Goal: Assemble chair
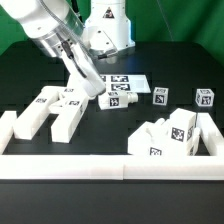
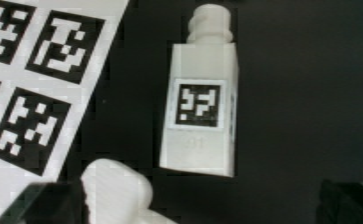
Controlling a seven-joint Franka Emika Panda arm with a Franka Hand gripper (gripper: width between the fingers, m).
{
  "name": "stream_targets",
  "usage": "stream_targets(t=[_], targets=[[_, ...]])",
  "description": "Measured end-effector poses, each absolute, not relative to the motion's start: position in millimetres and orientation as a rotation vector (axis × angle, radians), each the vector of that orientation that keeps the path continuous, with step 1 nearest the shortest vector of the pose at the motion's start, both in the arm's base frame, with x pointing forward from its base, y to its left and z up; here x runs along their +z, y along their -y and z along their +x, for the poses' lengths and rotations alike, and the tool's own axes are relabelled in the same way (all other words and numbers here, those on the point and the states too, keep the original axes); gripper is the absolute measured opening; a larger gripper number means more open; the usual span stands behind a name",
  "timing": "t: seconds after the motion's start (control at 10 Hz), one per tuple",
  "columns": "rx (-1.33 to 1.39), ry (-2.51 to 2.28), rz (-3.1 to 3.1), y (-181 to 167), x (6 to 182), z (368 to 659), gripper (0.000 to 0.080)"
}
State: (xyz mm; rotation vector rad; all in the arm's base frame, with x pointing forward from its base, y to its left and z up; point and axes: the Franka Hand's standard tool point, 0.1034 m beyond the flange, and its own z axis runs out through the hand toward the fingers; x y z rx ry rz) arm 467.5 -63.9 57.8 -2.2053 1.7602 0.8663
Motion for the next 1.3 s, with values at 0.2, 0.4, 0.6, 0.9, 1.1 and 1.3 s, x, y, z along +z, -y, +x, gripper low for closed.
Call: stream_targets(t=[0.2,0.4,0.6,0.9,1.1,1.3], targets=[[0.876,-1.764,-2.197,66,57.0,466,0.0649],[0.958,-1.722,-2.142,70,58.3,460,0.0649],[1.058,-1.693,-2.093,74,55.4,466,0.0649],[1.166,-1.681,-2.013,81,47.4,465,0.0649],[1.144,-1.683,-2.031,77,46.8,470,0.0649],[1.086,-1.628,-2.104,62,46.7,489,0.0649]])
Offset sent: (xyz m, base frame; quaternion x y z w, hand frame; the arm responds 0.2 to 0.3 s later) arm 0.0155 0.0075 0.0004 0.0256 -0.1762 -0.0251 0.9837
